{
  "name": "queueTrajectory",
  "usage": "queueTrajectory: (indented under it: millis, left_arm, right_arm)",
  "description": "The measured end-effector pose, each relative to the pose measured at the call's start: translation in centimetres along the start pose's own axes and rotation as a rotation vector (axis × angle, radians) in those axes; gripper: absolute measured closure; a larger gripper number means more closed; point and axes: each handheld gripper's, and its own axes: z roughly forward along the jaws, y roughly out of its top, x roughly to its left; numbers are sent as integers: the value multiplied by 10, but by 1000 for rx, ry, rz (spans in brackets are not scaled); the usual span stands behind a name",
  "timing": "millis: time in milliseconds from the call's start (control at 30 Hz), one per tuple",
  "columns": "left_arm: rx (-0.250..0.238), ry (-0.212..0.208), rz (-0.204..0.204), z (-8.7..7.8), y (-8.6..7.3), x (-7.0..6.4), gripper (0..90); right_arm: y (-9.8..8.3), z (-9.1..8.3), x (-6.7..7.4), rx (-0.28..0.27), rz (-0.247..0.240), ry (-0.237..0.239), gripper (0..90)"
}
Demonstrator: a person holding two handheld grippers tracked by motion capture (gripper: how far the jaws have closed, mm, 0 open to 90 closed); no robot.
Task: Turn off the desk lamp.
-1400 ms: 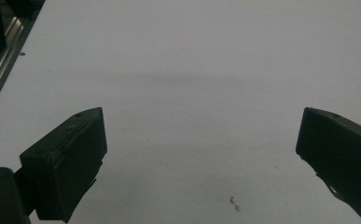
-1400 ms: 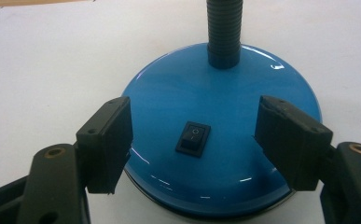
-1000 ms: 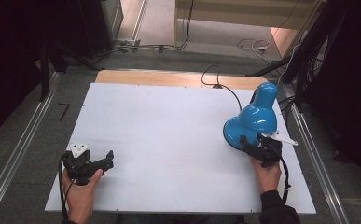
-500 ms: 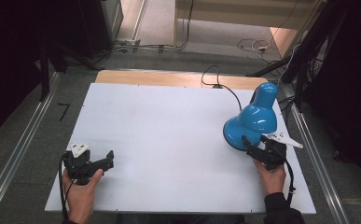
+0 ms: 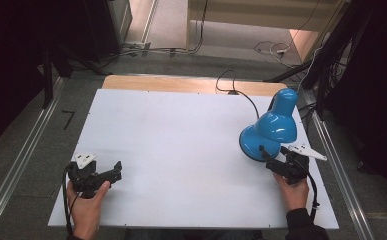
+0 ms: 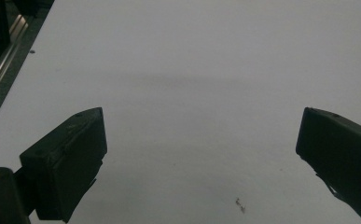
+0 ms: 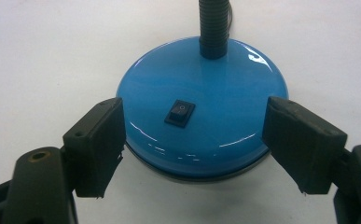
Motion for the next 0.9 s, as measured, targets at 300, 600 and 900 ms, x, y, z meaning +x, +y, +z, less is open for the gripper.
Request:
queueTrajectory:
  millis: [300,600,900]
  left_arm:
    - [0,-1,2,0,0,0,22]
    - [-1,-2,0,0,0,0,23]
    - [-1,-2,-1,0,0,0,22]
  right_arm:
    - [-1,-4,-1,3,1,5,200]
    - [-3,-8,-6,4,-3,-1,200]
    - [-6,-12,-10,12,-4,4,200]
